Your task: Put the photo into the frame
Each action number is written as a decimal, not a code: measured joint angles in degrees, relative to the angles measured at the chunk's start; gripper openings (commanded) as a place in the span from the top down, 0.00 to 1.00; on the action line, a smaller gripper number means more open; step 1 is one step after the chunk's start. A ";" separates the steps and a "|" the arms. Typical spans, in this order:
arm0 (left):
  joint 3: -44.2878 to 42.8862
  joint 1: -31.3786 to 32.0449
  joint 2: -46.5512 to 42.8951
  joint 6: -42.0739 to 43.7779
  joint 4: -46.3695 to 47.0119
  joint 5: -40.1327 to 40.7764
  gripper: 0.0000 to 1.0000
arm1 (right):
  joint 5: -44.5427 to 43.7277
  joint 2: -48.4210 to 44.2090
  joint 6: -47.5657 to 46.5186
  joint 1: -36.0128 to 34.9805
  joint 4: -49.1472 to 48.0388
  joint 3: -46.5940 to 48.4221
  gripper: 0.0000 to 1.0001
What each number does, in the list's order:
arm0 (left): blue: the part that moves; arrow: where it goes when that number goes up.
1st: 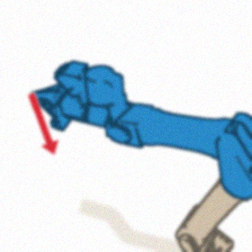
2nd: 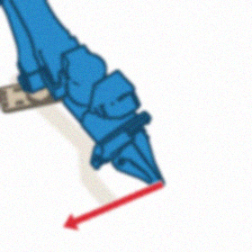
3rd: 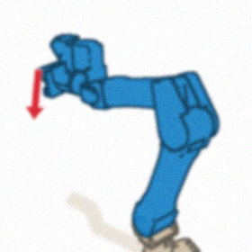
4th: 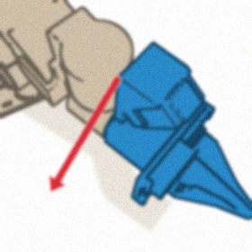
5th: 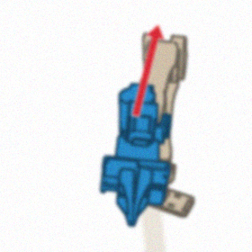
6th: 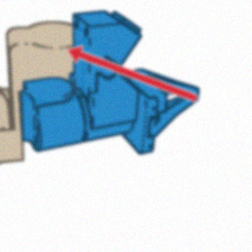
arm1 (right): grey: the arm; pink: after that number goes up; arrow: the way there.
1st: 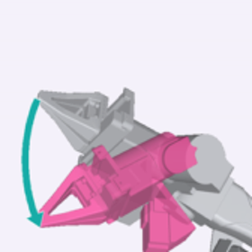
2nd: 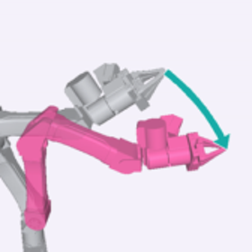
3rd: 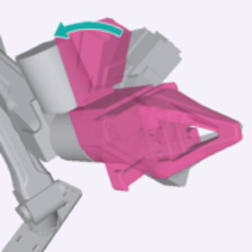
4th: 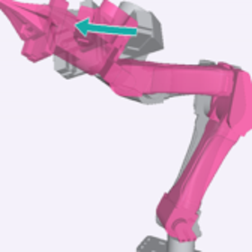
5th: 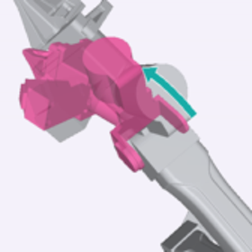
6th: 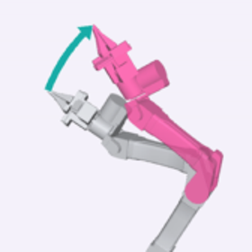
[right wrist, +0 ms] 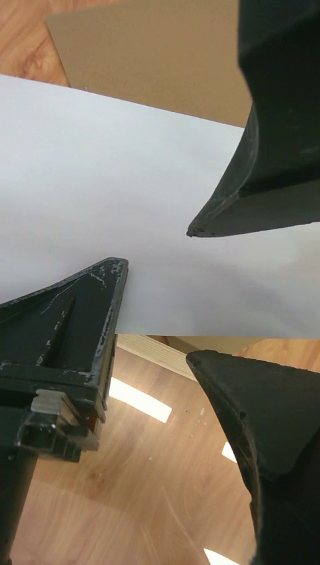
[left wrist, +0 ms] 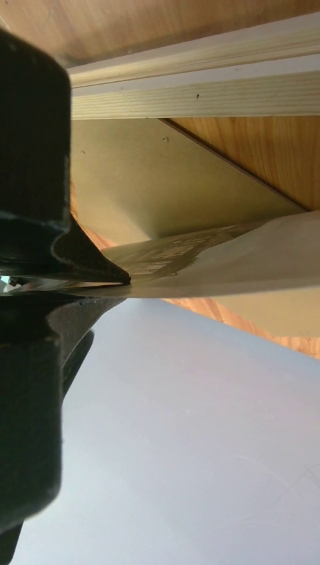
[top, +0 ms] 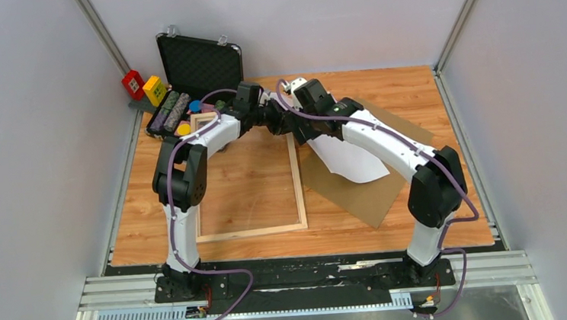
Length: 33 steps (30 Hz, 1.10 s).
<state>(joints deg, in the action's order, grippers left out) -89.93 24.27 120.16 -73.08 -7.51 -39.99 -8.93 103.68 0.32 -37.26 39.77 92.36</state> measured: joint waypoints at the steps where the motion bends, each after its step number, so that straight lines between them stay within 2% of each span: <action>1: 0.00 0.00 0.00 0.26 -0.02 0.00 0.87 | 0.07 -0.96 -0.13 0.00 0.00 -0.28 0.32; 4: -0.07 0.00 0.00 2.12 -0.39 0.00 0.93 | 0.74 -3.80 -0.70 0.33 0.02 -1.14 0.24; 8: -1.27 0.00 0.00 7.74 -3.50 -0.07 1.00 | 2.69 -7.69 -1.09 1.53 0.02 -2.38 0.22; 18: -8.79 -0.35 -0.02 29.79 -16.83 -2.21 1.00 | 6.75 -13.90 -1.01 10.10 -0.24 -4.83 0.21; 25: -9.01 -1.16 -1.16 45.55 -27.93 -4.81 1.00 | 9.90 -16.79 -0.98 13.11 -0.68 -9.53 0.21; 33: -5.14 -2.56 -12.72 59.25 -36.92 -4.94 1.00 | 12.66 -19.91 -1.18 14.43 -2.27 -14.69 0.22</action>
<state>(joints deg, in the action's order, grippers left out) -95.07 21.71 107.44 -13.82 -44.42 -44.93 3.73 83.77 -0.86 -22.83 37.50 77.67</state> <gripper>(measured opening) 0.007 0.786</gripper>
